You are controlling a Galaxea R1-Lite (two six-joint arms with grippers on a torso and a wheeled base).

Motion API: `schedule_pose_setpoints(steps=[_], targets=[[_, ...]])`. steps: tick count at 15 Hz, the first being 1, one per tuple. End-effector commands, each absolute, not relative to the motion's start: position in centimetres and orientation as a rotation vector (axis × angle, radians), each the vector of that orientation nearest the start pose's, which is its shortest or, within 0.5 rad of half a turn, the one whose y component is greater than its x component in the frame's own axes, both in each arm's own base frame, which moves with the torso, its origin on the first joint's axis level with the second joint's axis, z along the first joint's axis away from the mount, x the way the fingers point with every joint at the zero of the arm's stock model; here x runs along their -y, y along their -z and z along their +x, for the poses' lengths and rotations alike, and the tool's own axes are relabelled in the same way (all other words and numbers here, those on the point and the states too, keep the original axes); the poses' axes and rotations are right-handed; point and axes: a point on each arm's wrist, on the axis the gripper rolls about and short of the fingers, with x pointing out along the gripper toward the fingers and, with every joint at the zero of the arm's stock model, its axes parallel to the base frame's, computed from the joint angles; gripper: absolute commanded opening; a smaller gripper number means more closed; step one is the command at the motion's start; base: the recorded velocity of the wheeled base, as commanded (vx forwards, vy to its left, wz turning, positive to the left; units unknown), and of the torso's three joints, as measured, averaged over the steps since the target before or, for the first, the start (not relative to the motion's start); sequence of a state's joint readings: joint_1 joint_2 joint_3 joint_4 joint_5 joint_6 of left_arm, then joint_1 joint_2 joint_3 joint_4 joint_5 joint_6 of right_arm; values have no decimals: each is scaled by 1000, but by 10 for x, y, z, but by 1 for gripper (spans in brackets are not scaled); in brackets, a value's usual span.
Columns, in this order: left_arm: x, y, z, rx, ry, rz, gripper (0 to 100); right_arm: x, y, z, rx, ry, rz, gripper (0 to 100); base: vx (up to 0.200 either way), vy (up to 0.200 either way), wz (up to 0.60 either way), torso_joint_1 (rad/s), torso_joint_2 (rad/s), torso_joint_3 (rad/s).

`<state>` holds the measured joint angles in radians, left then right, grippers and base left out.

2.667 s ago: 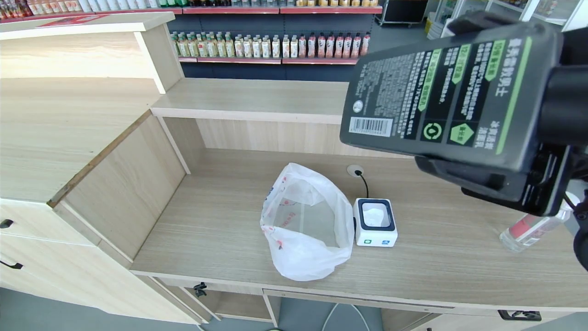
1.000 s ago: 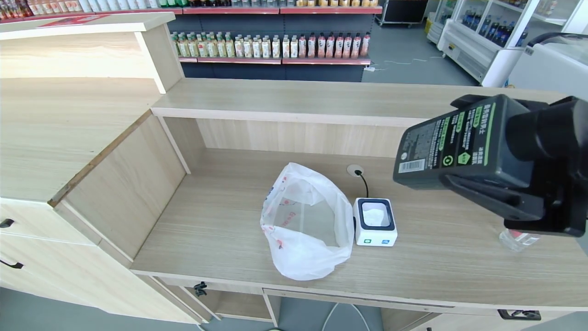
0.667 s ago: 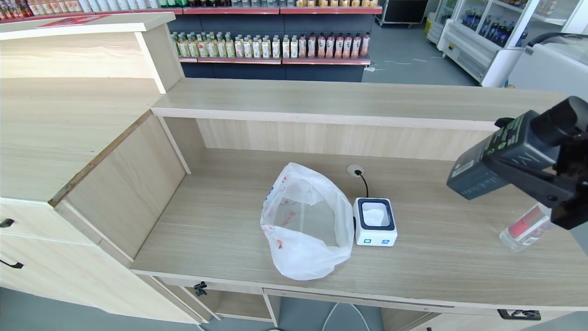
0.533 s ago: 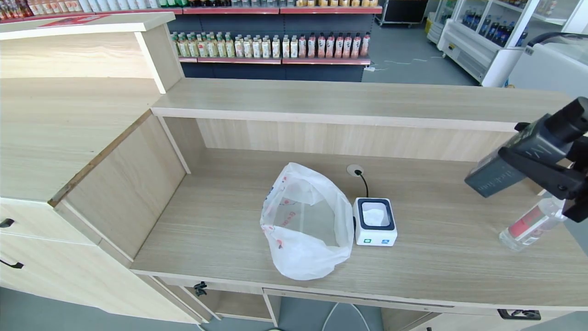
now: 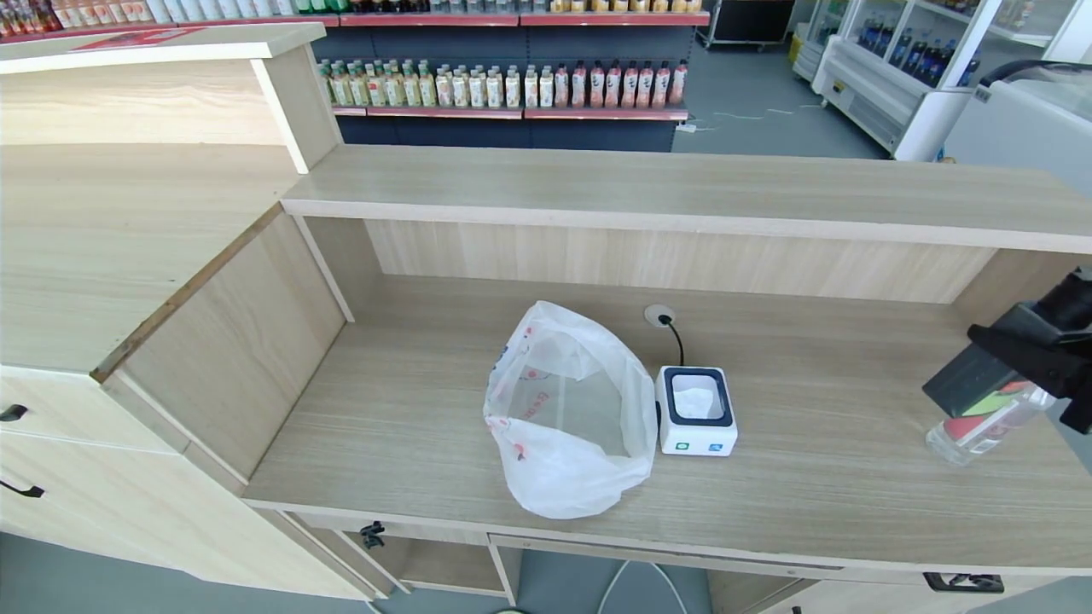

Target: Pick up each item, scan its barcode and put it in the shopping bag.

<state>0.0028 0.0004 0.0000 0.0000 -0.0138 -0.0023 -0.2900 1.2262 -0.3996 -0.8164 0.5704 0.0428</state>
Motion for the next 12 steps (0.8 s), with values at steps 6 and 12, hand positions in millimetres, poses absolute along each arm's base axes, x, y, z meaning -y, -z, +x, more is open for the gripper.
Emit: schedule_pose_setpoints(steps=[6,12], targets=[[0,-75,-23,0,12,-3,100,57,-181,175,-122,-165,-178,0,0,0,0,0,0,0],[0,-75,-23,0,11,-3,100,60,-174,177,-155,-163,-290,0,0,0,0,0,0,0]])
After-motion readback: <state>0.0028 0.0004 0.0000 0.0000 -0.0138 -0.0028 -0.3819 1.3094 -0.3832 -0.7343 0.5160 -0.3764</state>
